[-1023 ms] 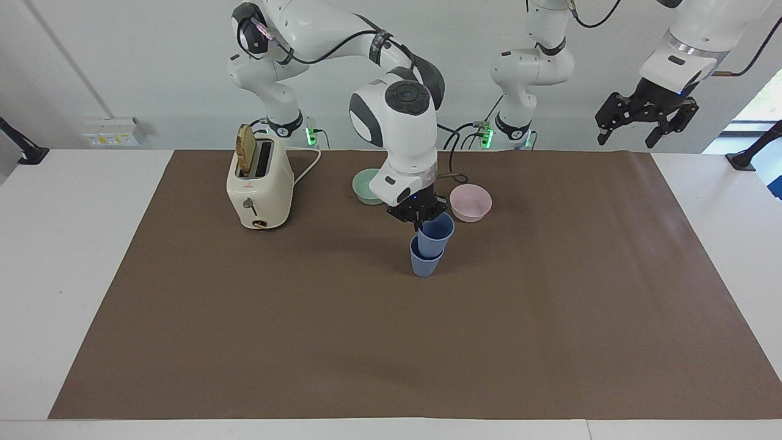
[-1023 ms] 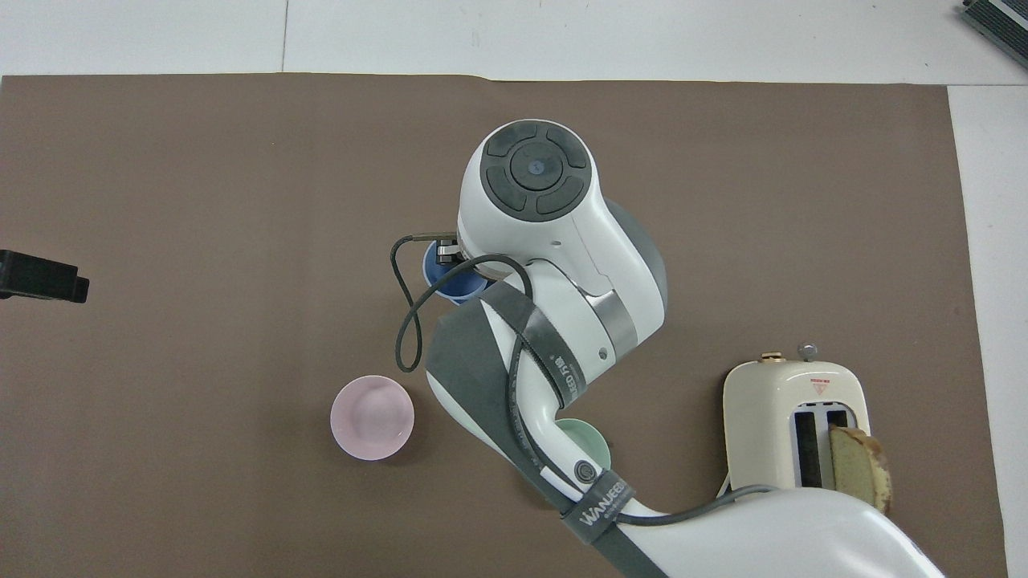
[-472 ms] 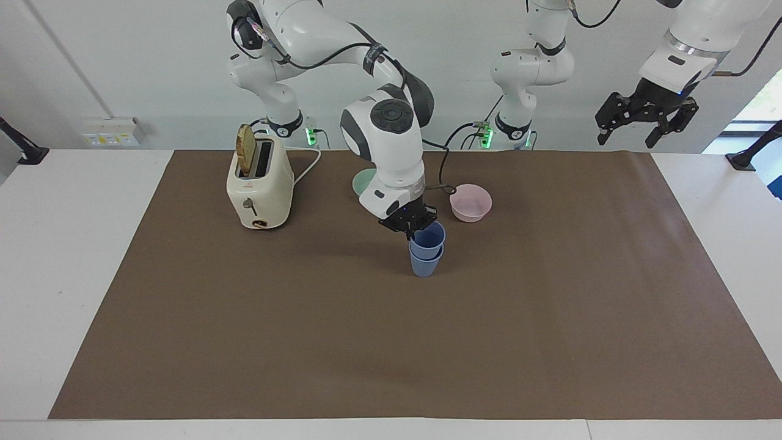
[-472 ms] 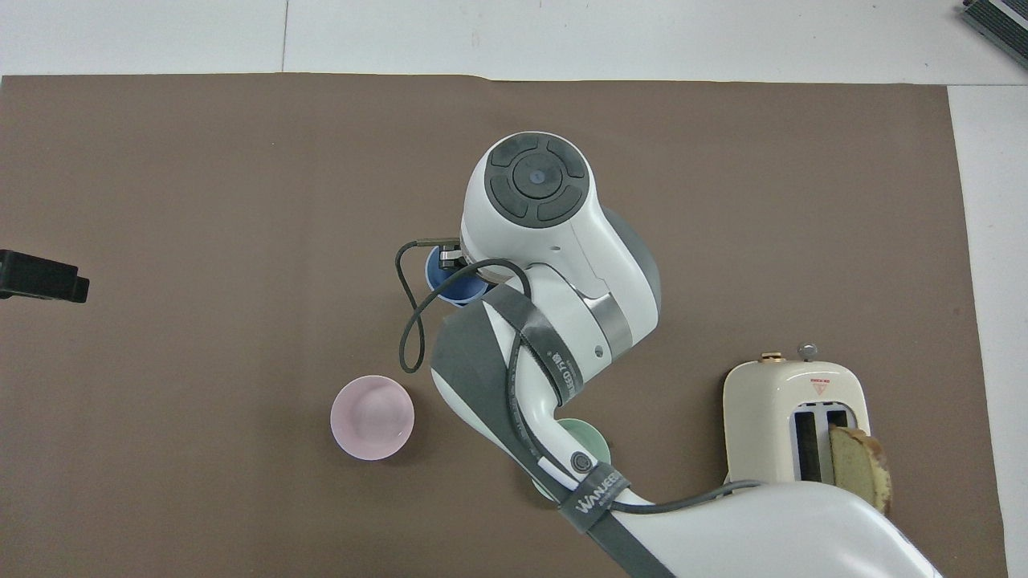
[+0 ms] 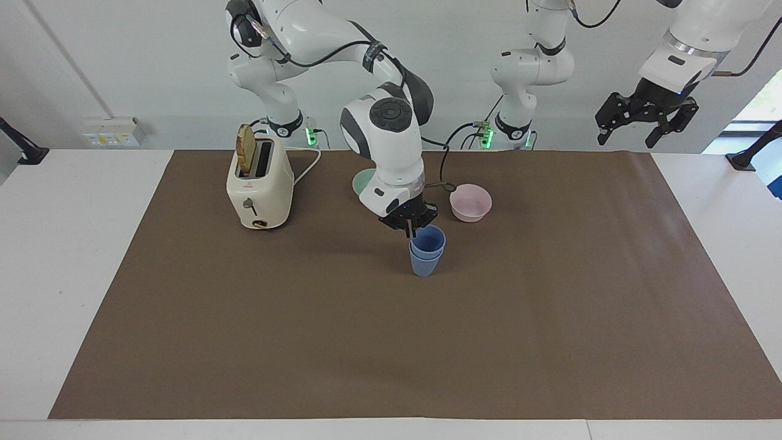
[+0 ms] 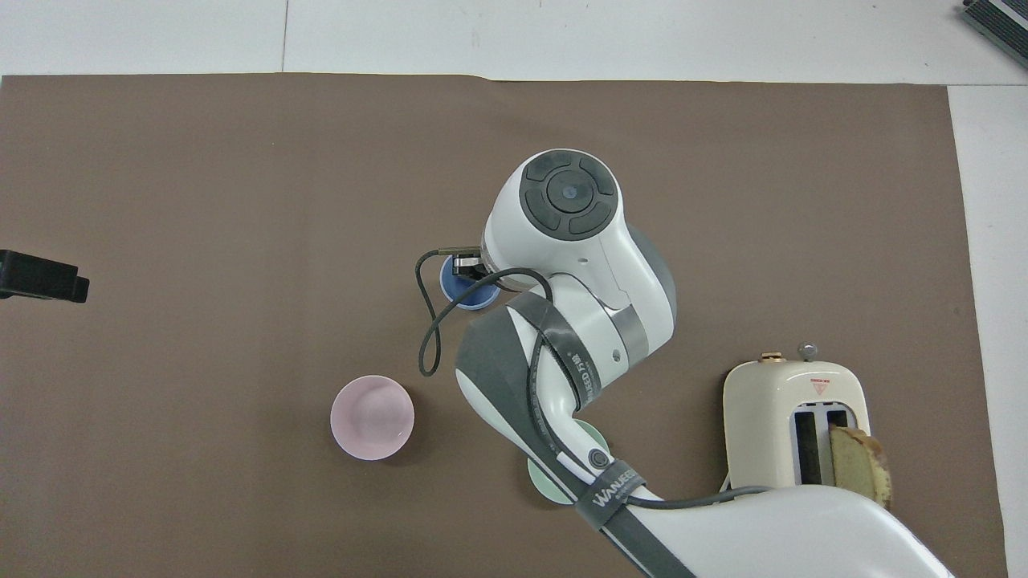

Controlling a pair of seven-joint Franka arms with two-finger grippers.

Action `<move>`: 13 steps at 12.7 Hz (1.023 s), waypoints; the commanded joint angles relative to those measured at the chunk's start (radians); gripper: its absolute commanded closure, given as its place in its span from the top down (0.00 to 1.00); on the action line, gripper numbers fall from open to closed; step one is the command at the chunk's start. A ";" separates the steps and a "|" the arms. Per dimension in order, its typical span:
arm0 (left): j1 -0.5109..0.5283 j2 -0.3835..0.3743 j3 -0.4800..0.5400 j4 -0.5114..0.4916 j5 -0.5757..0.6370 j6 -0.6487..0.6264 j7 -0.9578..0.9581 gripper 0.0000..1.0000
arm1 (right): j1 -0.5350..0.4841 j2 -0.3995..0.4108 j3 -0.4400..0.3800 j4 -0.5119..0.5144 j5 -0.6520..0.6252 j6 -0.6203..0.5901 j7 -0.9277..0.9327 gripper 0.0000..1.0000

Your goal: Stack blue cups with both arms

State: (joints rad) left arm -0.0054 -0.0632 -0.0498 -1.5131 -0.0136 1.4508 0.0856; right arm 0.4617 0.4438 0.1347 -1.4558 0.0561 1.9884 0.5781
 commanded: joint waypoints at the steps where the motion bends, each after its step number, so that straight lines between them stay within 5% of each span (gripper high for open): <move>1: 0.008 -0.007 -0.002 -0.006 -0.006 -0.010 0.005 1.00 | -0.009 -0.046 0.008 -0.025 0.016 0.016 -0.026 0.56; 5: 0.008 -0.007 -0.002 -0.006 -0.006 -0.010 0.005 1.00 | -0.079 -0.166 -0.003 -0.032 0.001 -0.118 -0.007 1.00; 9: 0.008 -0.007 -0.002 -0.006 -0.008 -0.010 0.005 1.00 | -0.219 -0.293 -0.001 -0.046 -0.030 -0.236 -0.027 1.00; 13: 0.008 -0.007 -0.002 -0.006 -0.006 -0.010 0.005 1.00 | -0.308 -0.477 -0.001 -0.202 -0.036 -0.269 -0.121 1.00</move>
State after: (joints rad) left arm -0.0054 -0.0632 -0.0498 -1.5131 -0.0136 1.4507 0.0856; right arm 0.1849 0.0832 0.1198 -1.5251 0.0353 1.7133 0.4909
